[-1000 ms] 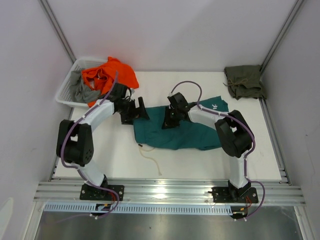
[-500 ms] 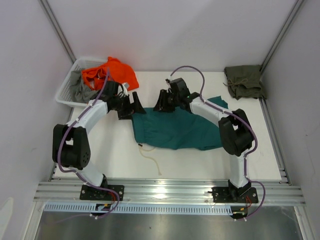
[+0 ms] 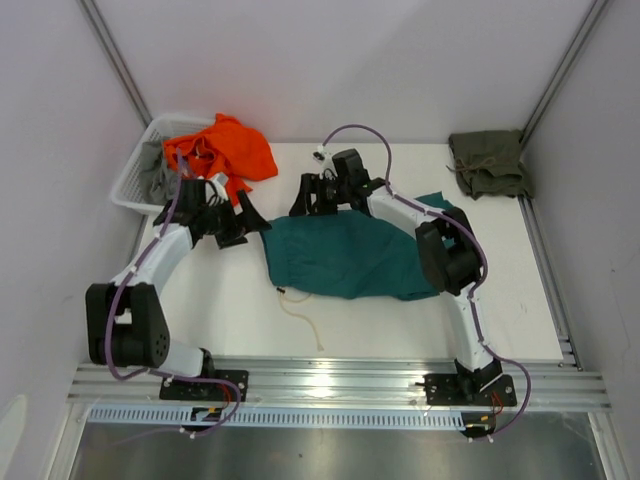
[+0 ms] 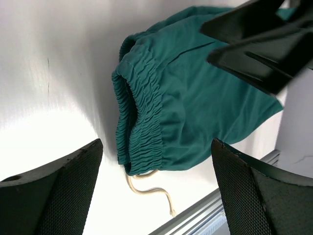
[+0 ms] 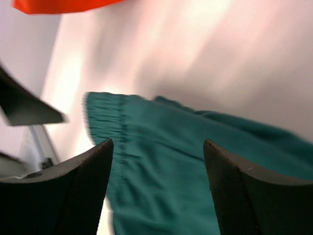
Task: Fold and stack the shorts
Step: Fold the shorts
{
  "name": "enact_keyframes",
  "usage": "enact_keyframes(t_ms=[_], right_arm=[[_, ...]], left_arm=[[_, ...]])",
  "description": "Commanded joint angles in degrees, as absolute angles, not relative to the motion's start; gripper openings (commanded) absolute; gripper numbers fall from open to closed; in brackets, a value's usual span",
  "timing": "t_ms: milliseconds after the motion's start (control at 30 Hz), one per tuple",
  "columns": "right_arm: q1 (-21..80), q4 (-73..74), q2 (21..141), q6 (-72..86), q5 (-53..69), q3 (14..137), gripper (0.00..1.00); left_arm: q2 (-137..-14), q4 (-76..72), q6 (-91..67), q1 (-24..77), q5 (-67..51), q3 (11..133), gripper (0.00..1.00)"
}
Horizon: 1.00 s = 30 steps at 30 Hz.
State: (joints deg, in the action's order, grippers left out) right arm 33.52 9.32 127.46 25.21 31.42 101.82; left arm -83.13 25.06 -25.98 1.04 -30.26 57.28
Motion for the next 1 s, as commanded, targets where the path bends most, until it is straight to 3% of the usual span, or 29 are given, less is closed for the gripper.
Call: enact_keyframes(t_ms=[0, 300, 500, 967], right_arm=[[30.68, 7.91, 128.58, 13.73, 35.68, 105.82, 0.77], [28.65, 7.20, 133.76, 1.86, 42.62, 113.89, 0.81], [29.70, 15.12, 140.44, -1.66, 51.06, 124.01, 0.82], [34.63, 20.30, 140.62, -6.24, 52.91, 123.23, 0.79]], left_arm=[[-78.31, 19.16, -27.77, -1.84, -34.97, 55.11, 0.93], [-79.10, 19.77, -26.99, -3.43, -38.32, 53.44, 0.92], [-80.24, 21.00, -25.05, -3.87, -39.02, 53.70, 0.92], [-82.18, 20.57, -25.58, -6.06, -40.43, 54.14, 0.91]])
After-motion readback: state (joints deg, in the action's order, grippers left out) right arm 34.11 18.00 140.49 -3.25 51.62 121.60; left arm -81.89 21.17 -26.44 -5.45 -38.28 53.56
